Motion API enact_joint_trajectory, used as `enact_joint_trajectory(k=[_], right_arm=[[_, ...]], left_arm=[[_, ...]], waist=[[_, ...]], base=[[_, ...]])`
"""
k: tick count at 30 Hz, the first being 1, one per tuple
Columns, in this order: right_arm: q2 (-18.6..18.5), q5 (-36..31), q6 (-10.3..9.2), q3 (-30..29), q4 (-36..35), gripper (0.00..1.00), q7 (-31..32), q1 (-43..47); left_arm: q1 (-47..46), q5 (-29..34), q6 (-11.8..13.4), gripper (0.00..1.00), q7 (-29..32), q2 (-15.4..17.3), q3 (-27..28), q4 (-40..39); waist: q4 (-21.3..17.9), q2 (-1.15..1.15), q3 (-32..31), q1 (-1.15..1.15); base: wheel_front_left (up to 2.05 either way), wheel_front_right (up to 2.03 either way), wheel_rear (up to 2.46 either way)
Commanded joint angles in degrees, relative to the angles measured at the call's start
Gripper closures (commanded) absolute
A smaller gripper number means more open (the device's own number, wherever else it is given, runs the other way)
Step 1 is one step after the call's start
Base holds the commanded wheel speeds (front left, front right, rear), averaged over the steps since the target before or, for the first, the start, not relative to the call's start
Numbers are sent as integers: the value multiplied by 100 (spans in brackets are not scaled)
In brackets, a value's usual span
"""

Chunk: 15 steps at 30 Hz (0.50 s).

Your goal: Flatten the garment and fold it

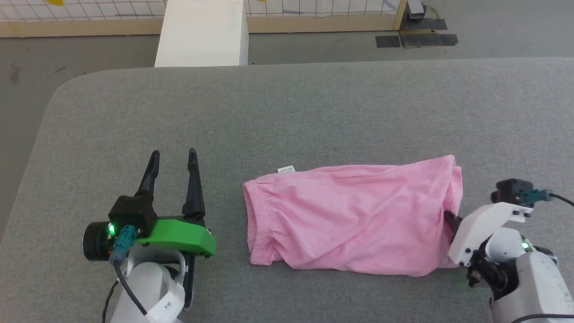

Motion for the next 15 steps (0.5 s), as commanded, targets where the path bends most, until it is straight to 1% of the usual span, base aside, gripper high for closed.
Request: enact_joint_trajectory(k=[1, 6, 10, 13, 15], right_arm=[[4, -99, -8, -106, -79, 100, -93, 69], [-126, -791, -8, -685, -527, 100, -286, 218], [-240, -1334, -8, -991, -889, 100, -280, 342], [-229, -1557, -8, -930, -1219, 100, -183, 448], [-186, -1496, -8, -628, -1600, 100, -64, 528]], left_arm=[[83, 45, -32, 0, -21, -25, 31, 20], [139, 68, -98, 0, -21, -55, 56, 49], [164, 75, -132, 0, -21, -67, 70, 75], [186, 53, -170, 0, -21, -73, 65, 83], [200, 18, -204, 0, -21, -76, 75, 85]], waist=[[-11, 0, -27, 0], [-18, 0, -89, 0], [-16, 0, -125, 0], [-2, 0, -147, 0], [6, 0, -159, 0]], base=[[0, 0, 0], [0, 0, 0], [0, 0, 0], [0, 0, 0], [0, 0, 0]])
